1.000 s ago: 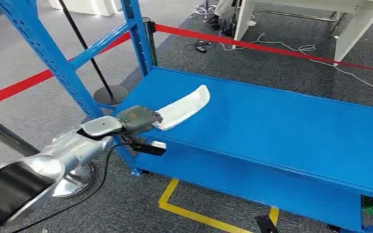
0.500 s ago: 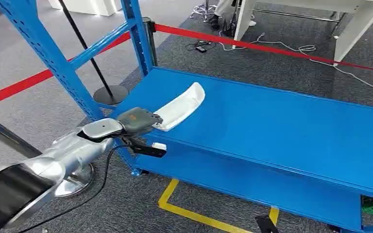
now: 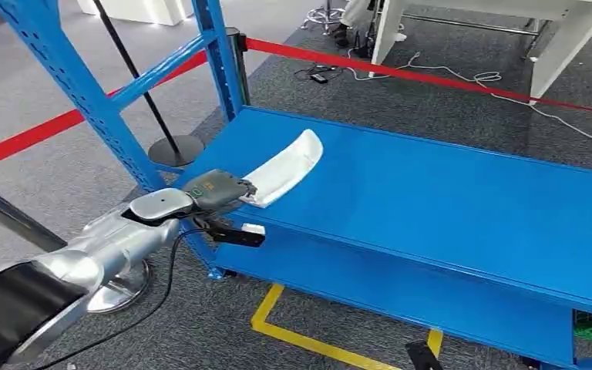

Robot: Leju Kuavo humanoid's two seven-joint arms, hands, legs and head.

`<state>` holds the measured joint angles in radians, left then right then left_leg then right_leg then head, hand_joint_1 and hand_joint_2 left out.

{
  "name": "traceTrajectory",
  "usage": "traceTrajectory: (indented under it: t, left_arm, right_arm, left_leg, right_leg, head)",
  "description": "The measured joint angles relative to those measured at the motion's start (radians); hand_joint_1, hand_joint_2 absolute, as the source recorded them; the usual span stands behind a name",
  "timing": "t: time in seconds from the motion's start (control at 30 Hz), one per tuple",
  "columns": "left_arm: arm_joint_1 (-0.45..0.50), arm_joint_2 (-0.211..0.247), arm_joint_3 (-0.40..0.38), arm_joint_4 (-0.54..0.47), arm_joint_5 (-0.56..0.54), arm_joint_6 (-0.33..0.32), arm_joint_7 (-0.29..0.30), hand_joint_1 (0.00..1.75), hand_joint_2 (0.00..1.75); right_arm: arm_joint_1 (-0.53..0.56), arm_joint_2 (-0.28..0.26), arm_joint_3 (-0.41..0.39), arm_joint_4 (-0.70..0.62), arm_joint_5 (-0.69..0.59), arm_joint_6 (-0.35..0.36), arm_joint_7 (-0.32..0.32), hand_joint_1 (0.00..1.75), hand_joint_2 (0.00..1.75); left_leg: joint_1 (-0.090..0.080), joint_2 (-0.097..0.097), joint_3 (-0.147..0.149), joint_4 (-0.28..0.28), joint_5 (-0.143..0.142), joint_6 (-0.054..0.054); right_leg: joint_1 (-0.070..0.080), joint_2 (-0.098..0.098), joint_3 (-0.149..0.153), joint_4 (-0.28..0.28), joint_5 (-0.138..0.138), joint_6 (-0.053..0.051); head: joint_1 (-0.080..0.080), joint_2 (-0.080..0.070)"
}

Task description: Take the parts from the cabinet and place them on the table.

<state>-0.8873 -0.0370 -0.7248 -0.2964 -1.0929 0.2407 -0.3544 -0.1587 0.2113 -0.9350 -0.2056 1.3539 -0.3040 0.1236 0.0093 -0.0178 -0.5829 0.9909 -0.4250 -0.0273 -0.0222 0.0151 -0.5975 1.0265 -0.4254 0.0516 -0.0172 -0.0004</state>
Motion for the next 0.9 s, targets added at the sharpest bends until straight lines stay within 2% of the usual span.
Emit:
traceTrajectory:
  t: [0.8, 0.9]
  left_arm:
    - [0.006, 0.001, 0.027, 0.0, 0.013, 0.015, 0.002, 1.62, 1.75]
    - [0.01, 0.0, 0.039, 0.0, 0.04, 0.038, -0.009, 1.62, 1.75]
  right_arm:
    - [0.001, 0.0, 0.0, 0.0, 0.0, -0.002, 0.0, 0.0, 1.75]
    - [0.001, 0.0, 0.0, 0.0, -0.002, -0.003, 0.0, 0.0, 1.75]
  left_leg:
    - [0.0, 0.0, 0.0, 0.0, 0.0, 0.0]
    - [0.0, 0.0, 0.0, 0.0, 0.0, 0.0]
  right_leg:
    - [0.0, 0.0, 0.0, 0.0, 0.0, 0.0]
    - [0.0, 0.0, 0.0, 0.0, 0.0, 0.0]
  head:
    - [0.0, 0.0]
    - [0.0, 0.0]
